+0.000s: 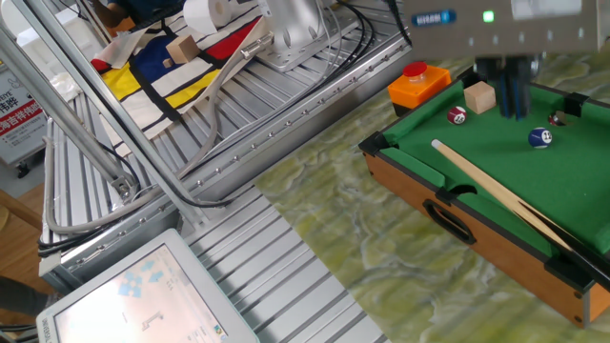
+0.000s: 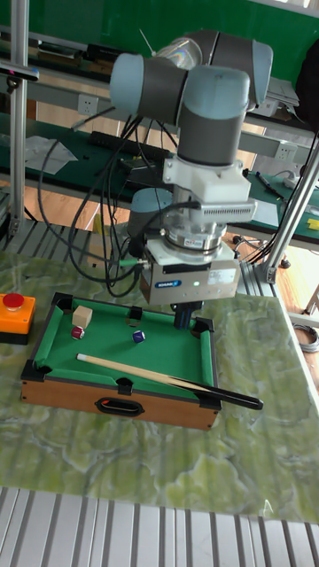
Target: Hit the pool ball
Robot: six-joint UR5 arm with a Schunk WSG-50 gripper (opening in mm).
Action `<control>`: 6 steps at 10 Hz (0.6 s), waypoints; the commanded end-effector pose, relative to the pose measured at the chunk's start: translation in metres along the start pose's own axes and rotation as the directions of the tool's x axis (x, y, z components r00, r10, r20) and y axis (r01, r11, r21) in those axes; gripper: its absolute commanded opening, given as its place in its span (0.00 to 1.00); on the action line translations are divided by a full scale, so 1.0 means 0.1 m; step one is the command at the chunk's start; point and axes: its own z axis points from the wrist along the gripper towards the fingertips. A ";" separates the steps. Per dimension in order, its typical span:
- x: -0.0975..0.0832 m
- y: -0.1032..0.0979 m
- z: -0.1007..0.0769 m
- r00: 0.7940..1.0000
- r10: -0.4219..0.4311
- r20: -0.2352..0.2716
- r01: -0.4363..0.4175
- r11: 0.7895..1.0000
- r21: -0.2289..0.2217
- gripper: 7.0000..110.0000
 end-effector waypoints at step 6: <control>0.37 0.27 0.60 1.000 -0.015 -0.025 0.017 0.998 0.056 0.00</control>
